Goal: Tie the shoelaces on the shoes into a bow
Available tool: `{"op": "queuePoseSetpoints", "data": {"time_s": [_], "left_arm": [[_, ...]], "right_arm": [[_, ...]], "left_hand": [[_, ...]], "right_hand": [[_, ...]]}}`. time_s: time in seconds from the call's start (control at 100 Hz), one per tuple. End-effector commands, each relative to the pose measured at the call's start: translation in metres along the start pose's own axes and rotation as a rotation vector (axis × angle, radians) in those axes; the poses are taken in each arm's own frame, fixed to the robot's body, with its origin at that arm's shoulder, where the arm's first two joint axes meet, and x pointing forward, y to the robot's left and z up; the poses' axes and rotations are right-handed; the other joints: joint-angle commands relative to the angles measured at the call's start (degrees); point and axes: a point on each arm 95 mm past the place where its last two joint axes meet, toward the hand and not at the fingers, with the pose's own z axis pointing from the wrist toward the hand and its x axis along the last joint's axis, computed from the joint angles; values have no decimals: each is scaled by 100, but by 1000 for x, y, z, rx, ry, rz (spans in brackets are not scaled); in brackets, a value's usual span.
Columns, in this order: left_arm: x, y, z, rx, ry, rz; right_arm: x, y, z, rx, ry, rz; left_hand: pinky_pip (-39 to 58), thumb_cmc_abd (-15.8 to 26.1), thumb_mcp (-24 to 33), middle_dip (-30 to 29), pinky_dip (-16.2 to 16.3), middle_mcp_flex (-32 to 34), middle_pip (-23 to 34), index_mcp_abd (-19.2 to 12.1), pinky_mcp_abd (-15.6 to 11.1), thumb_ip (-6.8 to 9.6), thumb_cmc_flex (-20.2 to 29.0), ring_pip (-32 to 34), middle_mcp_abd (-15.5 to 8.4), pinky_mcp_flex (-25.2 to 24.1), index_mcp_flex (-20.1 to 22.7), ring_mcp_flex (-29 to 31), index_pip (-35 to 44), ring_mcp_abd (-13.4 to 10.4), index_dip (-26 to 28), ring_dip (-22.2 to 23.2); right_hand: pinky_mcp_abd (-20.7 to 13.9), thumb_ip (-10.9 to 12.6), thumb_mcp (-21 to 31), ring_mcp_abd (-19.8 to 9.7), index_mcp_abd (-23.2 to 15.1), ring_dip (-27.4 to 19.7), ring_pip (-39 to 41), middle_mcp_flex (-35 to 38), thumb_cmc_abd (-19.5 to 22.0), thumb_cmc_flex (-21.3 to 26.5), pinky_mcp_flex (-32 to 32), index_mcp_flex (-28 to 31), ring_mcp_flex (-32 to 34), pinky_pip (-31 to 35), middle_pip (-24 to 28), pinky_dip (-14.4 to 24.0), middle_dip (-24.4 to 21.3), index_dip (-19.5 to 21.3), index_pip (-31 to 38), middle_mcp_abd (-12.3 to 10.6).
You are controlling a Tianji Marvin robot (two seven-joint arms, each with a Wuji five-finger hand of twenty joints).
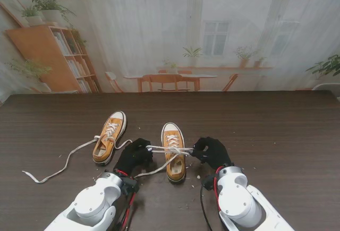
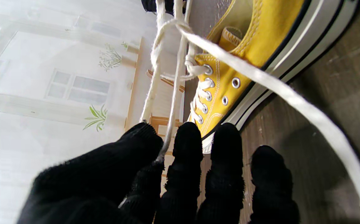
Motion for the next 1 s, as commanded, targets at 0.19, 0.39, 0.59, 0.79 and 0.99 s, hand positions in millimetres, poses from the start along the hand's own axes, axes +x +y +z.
{"op": "queuePoseSetpoints", "data": {"time_s": [0.19, 0.39, 0.59, 0.79, 0.99], "left_arm": [[2, -3, -7, 24, -6, 4], [3, -6, -10, 63, -21, 1], [4, -9, -13, 100, -36, 9], [5, -12, -14, 135, -47, 11], [6, -14, -16, 172, -61, 5]], "right_arm": [[-7, -2, -4, -26, -49, 6], [-10, 0, -6, -56, -84, 0], [-14, 2, -7, -79, -117, -14], [-18, 3, -6, -94, -149, -30], [-22, 4, -5, -110, -174, -47]], "left_hand": [[20, 40, 101, 121, 6, 2, 102, -276, 26, 226, 173, 122, 55, 6, 104, 68, 767, 43, 446, 167], [15, 62, 38, 128, 9, -17, 119, -254, 60, 213, 226, 127, 85, 1, 83, 63, 760, 80, 437, 167], [8, 96, -33, 123, 12, -56, 117, -230, 79, 201, 282, 119, 110, -11, 54, 40, 754, 112, 435, 164], [4, 127, -119, 122, 16, -85, 120, -209, 97, 191, 343, 118, 124, -9, 21, 26, 752, 130, 432, 163], [1, 123, -129, 116, 21, -88, 132, -178, 134, 202, 368, 128, 156, -6, 24, 32, 762, 171, 421, 164]], "right_hand": [[21, -30, 238, 45, -435, -39, 24, -105, 49, 267, -2, 57, 60, 114, 24, -5, -86, 175, 213, 75], [48, -29, 282, 46, -327, -46, 27, -105, 28, 289, -2, 70, 70, 118, 39, -13, -97, 104, 266, 87], [46, -31, 332, 35, -173, -56, 27, -113, 3, 322, 17, 101, 87, 121, 62, -26, -118, 55, 324, 114], [-8, -40, 386, -24, 124, -75, 29, -204, 24, 392, 92, 76, 106, 124, 133, -67, -177, 178, 375, 144], [-14, -47, 413, -43, 296, -89, 37, -230, 61, 441, 127, 50, 122, 127, 198, -100, -241, 281, 378, 176]]}}
